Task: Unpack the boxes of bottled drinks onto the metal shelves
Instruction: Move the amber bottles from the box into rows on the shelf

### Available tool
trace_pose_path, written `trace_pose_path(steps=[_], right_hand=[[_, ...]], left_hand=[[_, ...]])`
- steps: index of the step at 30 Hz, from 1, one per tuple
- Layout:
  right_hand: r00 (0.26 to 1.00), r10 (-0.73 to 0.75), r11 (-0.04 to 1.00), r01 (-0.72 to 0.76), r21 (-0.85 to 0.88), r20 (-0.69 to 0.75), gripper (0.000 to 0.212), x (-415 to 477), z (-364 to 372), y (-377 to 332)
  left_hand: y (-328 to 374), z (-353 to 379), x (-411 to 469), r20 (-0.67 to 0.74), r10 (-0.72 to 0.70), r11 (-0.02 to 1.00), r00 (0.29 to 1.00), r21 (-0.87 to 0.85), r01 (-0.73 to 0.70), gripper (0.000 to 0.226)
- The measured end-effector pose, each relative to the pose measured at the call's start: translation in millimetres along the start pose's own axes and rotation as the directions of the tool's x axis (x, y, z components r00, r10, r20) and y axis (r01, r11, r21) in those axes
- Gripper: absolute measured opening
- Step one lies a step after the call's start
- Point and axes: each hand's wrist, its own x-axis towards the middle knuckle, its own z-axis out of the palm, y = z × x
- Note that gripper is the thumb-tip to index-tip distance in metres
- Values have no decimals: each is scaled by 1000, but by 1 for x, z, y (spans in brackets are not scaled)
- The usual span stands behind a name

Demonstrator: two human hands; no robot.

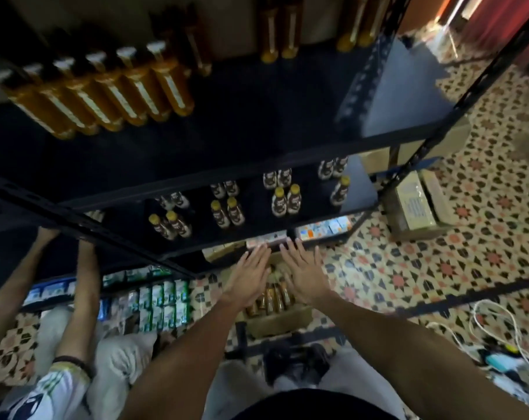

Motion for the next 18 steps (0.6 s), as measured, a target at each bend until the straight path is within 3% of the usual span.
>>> trace_pose_path(steps=[3,8,11,18], right_hand=[[994,17,997,-25,78,109,61,-6,33,14],[978,-31,997,15,80,206,61,-13,101,52],[947,-33,995,3,95,319,65,-4,160,85],[918,-90,991,45,123,385,64,32,278,132]], left_hand=[[4,26,13,111,-26,996,993,-86,36,76],[17,96,30,167,18,996,986,-94,-2,55],[17,153,49,256,-18,991,966,-120,50,55],[4,288,93,294,-119,975,948,-145,168,56]])
